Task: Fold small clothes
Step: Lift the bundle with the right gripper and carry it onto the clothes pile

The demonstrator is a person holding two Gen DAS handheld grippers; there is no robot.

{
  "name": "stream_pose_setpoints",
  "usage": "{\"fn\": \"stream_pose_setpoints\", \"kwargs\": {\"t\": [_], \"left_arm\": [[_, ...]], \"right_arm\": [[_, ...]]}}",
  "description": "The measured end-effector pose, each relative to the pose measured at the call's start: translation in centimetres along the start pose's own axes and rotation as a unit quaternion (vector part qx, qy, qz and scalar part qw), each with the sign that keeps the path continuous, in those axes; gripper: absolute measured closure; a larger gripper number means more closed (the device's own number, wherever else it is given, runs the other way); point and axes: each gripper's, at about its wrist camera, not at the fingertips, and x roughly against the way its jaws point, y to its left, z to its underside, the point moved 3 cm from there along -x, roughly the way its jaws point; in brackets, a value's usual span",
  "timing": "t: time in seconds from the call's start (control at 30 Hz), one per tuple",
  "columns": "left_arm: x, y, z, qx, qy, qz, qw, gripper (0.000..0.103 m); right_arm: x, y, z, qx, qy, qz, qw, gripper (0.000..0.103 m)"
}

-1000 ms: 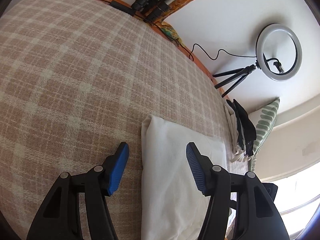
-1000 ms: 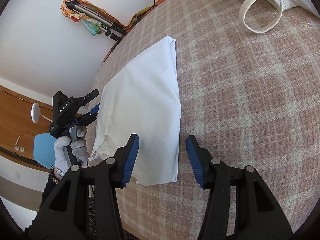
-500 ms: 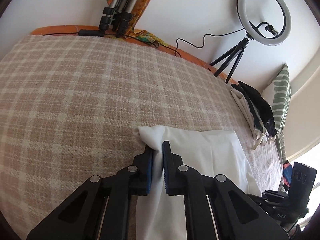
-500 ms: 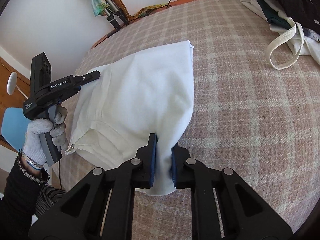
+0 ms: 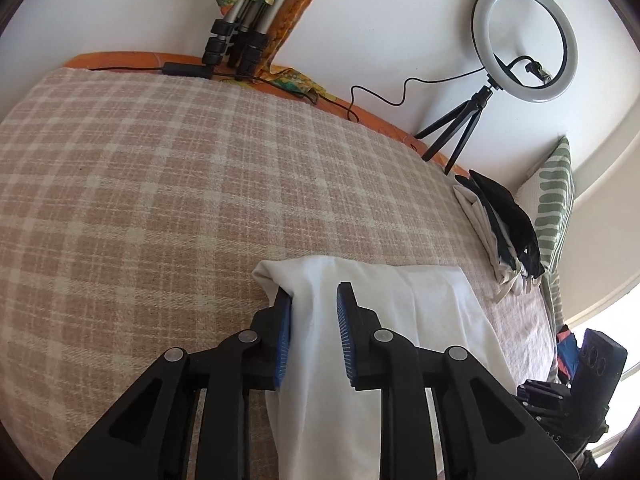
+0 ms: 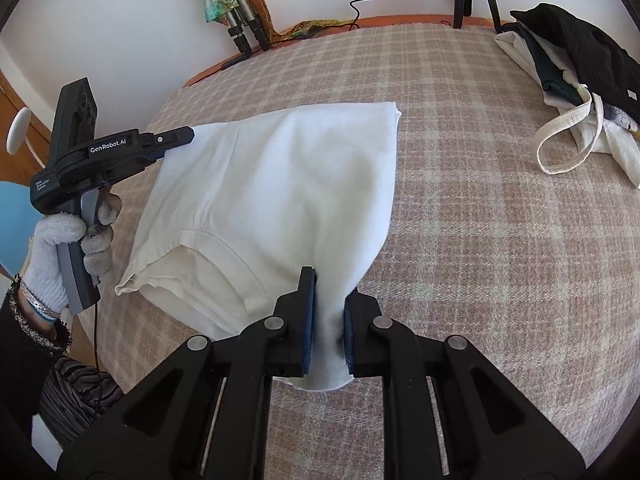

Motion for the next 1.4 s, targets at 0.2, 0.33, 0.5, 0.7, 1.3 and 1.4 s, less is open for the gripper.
{"fn": "stream_pose_setpoints", "kwargs": {"t": [0.2,0.33,0.5,0.7,1.3,1.4], "left_arm": [[-2.0,1.2,-0.6,0.031,0.007,0.004,0.9995,0.050],[-2.7,0.6,-0.8,0.018,0.014,-0.007,0.9997,0.087],[-1.8,-1.4,-0.4,-0.046,-0.003,-0.035,0.9983,0.094],[1.5,-3.6,-0.2,-0.098,-0.042,-0.038,0.9936,0.095],[4.9,-11.1,-1.8,-0.143,-0.103,0.028,0.9839,0.095],[3.9,-12.9,-2.0,-0.150,-0.101,0.040,0.9827,0.095]], "right_arm": [[-1.1,-2.2,0.1,-0.055,0.015,-0.038,0.998,0.068],[-1.6,-1.3,-0.3,-0.038,0.015,-0.031,0.999,0.072],[-1.1,1.4,-0.4,0.039,-0.006,0.051,0.998,0.089],[1.2,4.0,-0.4,0.116,-0.049,0.109,0.986,0.091],[8.8,3.3,-1.6,0.163,-0.129,0.189,0.960,0.092],[9.4,2.0,-1.7,0.162,-0.134,0.207,0.956,0.092]]}}
